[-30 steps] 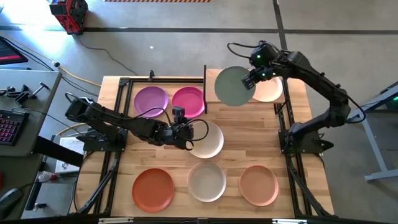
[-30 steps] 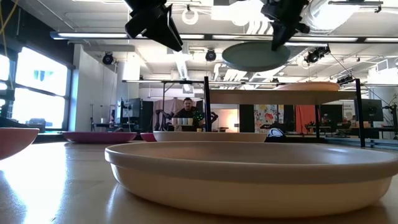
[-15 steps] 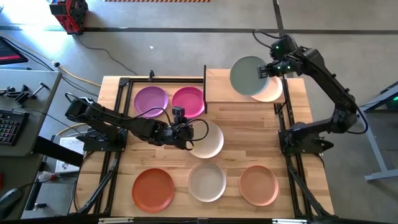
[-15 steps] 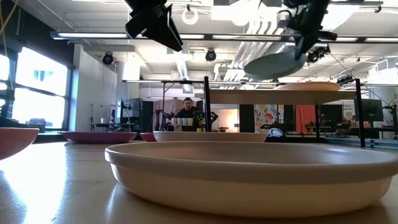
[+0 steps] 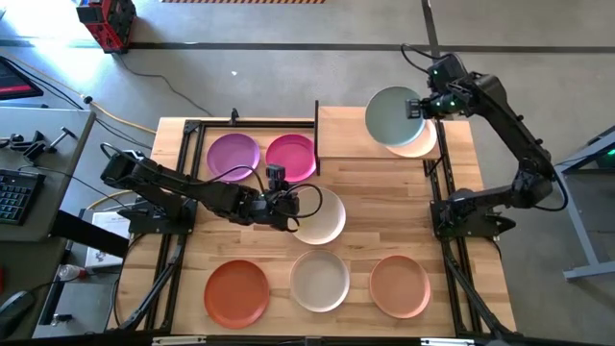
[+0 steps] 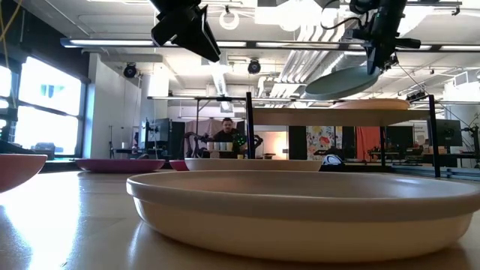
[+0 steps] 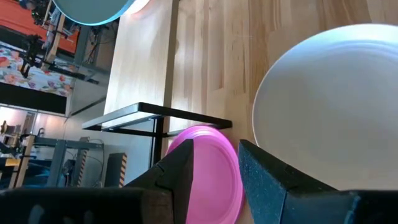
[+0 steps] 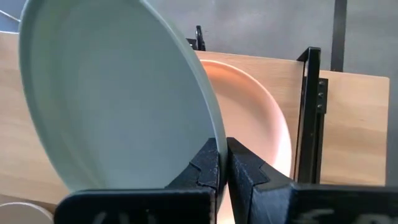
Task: Place and stack plates onto a shelf
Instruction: Stack the blue plate on top of the white plate
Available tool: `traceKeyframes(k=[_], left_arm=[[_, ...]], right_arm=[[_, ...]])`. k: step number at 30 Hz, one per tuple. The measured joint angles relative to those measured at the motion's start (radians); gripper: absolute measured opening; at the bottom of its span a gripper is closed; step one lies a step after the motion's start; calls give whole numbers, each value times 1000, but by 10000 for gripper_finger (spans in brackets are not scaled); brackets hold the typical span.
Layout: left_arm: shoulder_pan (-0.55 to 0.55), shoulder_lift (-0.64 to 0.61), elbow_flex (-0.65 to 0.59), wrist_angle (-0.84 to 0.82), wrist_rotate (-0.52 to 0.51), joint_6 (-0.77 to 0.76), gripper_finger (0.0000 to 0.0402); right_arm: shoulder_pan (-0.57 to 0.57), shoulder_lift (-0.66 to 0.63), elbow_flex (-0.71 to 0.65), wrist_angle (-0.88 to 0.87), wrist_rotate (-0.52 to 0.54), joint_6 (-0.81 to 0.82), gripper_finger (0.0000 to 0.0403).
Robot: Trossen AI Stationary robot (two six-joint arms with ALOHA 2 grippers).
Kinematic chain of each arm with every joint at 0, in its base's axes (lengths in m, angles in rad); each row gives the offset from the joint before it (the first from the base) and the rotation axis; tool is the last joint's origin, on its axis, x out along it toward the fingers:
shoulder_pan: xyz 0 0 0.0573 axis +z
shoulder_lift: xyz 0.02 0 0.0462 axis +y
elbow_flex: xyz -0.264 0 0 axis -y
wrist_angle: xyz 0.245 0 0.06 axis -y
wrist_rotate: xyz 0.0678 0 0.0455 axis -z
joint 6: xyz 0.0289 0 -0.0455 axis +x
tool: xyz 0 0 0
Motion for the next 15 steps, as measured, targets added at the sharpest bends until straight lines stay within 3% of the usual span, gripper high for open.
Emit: traceKeyframes(k=[15], left_arm=[[0, 0, -1, -61, 4, -59, 117]], right_arm=[[25, 2, 0, -9, 71, 25, 0]])
